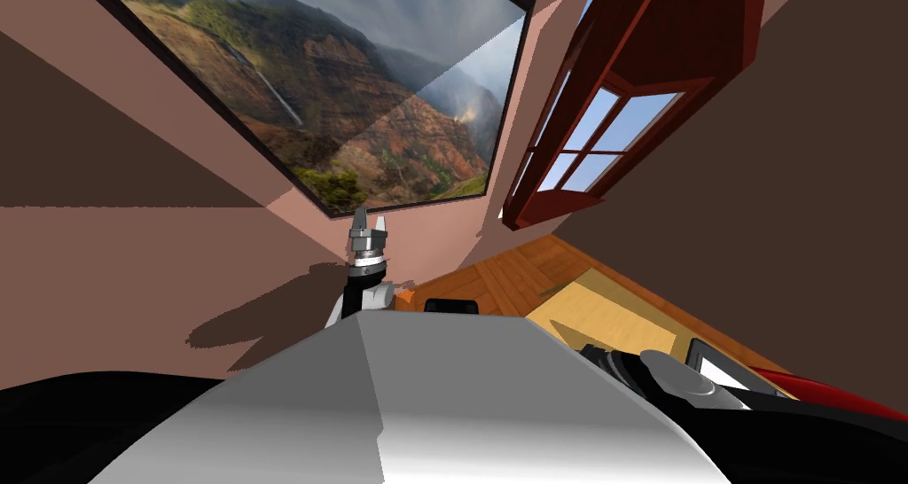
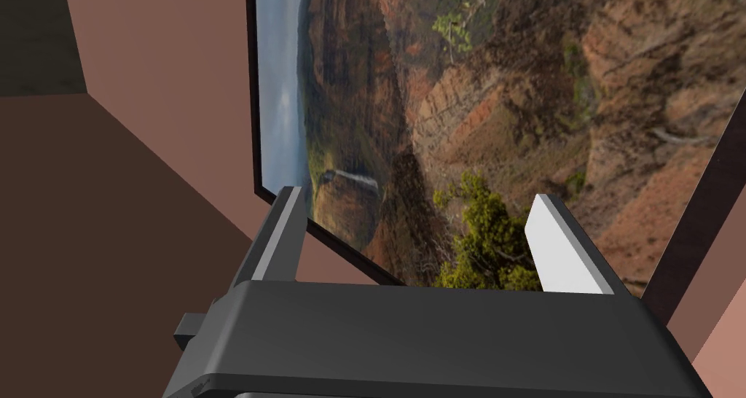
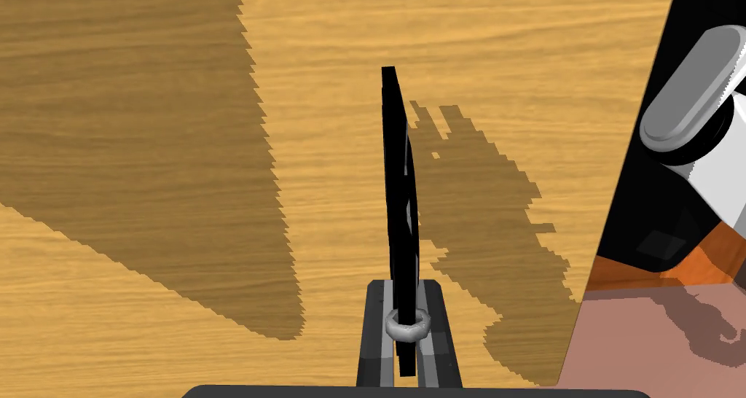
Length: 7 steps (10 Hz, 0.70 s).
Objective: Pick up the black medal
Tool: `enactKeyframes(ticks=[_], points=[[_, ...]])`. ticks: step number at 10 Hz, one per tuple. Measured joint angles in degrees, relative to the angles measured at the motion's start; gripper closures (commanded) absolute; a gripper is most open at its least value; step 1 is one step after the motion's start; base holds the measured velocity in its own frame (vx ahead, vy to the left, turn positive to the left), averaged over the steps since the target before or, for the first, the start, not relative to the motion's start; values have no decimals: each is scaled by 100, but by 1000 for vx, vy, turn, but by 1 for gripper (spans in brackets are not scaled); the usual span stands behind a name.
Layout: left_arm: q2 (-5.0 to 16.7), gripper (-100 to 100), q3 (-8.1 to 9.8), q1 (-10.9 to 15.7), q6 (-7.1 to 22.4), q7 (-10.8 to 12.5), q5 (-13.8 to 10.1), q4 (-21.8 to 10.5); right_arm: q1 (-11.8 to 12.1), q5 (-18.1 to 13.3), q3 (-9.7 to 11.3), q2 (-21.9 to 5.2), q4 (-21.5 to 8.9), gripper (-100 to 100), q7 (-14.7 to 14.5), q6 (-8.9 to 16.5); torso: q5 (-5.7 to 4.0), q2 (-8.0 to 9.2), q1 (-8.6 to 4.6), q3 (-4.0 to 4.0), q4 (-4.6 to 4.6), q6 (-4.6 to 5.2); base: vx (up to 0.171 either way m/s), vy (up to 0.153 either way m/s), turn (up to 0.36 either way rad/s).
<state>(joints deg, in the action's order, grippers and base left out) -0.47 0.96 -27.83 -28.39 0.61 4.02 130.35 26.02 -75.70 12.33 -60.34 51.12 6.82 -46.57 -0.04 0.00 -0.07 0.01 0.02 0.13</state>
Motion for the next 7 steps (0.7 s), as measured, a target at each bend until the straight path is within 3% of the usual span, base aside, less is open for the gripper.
enactKeyframes(ticks=[2, 3, 4, 6, 7], points=[[0, 0, 0, 0, 0, 0, 0, 0, 0, 0, 0, 0, 0, 100, 0, 0, 0, 0, 0, 0, 0, 0, 0, 0, 0], [0, 0, 0, 0, 0, 0, 0, 0, 0, 0, 0, 0, 0, 0, 0, 0, 0, 0, 1, 0, 0, 0, 0, 0, 0], [0, 0, 0, 0, 0, 0, 0, 0, 0, 0, 0, 0, 0, 100, 0, 0, 0, 0, 1, 0, 0, 0, 25, 17, -185], [0, 0, 0, -1, 0, 0, 0, 0, 43, -7, -78, -151, 121, 100, -9, -129, 4, -9, 12, -5, -3, 5, 28, 19, -101], [0, 0, 0, 0, 0, 0, 0, 0, 53, -9, -81, -161, 133, 0, 1, -139, 1, -7, 7, -4, -2, -1, 0, 0, 0]])
